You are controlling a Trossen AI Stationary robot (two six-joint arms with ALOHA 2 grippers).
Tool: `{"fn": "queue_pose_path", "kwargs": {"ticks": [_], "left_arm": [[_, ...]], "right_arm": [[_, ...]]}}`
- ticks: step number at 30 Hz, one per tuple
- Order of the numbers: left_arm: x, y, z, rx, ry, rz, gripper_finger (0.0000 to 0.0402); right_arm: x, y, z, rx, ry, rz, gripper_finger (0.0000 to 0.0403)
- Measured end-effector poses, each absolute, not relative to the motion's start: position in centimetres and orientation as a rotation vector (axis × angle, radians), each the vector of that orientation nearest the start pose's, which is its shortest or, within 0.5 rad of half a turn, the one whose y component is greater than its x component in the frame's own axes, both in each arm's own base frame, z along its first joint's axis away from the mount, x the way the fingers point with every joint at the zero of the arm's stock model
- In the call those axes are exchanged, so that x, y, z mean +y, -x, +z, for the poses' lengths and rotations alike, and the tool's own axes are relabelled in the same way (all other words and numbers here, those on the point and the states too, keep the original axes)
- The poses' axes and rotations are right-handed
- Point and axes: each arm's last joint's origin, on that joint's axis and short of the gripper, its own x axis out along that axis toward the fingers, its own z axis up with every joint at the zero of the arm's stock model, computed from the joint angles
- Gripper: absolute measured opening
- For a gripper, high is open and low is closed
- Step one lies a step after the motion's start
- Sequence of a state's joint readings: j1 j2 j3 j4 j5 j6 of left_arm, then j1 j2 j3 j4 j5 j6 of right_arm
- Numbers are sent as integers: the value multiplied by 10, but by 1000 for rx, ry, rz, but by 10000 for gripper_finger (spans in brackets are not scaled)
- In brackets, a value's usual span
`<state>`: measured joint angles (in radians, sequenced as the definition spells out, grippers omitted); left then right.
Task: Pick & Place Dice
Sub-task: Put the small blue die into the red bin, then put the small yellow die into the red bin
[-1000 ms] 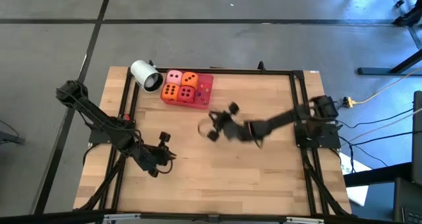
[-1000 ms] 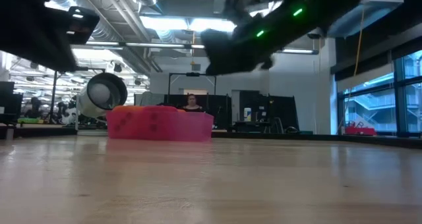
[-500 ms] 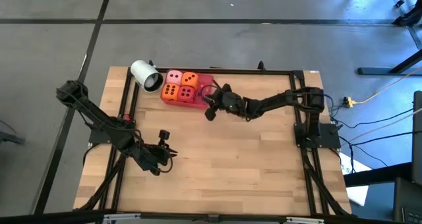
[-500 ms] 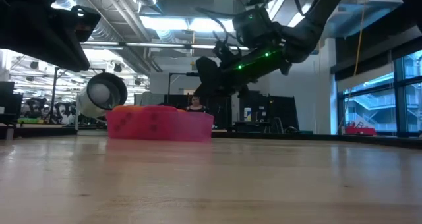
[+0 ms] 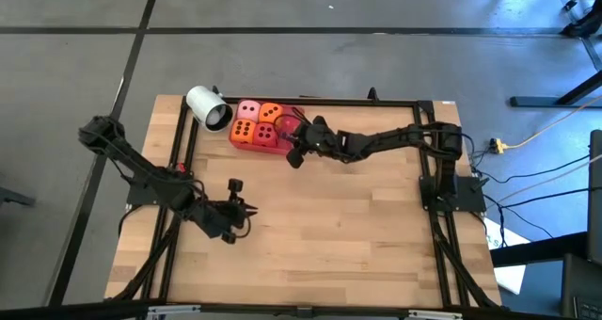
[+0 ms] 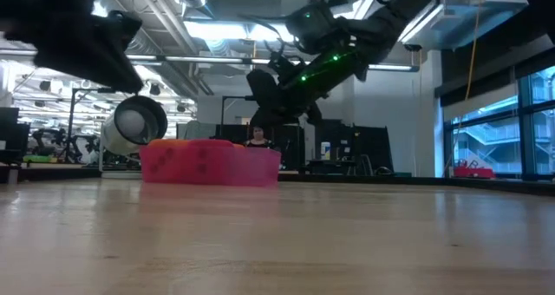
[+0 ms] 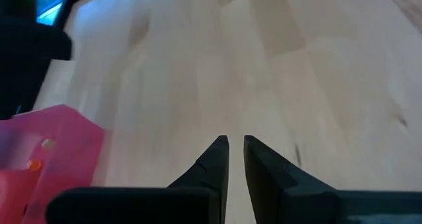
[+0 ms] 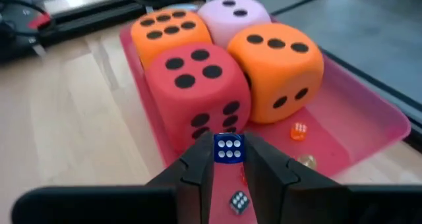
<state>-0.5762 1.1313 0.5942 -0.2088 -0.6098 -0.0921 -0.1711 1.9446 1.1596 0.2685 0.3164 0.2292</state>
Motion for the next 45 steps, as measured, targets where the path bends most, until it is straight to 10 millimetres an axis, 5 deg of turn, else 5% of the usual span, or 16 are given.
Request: {"fn": "queue_pose_path", "kwargs": {"ticks": [13,29,38,45], "left_arm": [[-81,-205,209,598,-167,160,42],[-77,-208,210,607,-118,107,38],[-77,-208,210,607,-152,101,42],[-80,-211,214,555,-113,63,42]], "right_arm": [[-77,-407,170,514,-171,-535,85],[-79,-407,170,518,-182,-507,196],[-45,-405,191,526,-114,-288,183],[4,-374,224,686,-156,-203,165]]}}
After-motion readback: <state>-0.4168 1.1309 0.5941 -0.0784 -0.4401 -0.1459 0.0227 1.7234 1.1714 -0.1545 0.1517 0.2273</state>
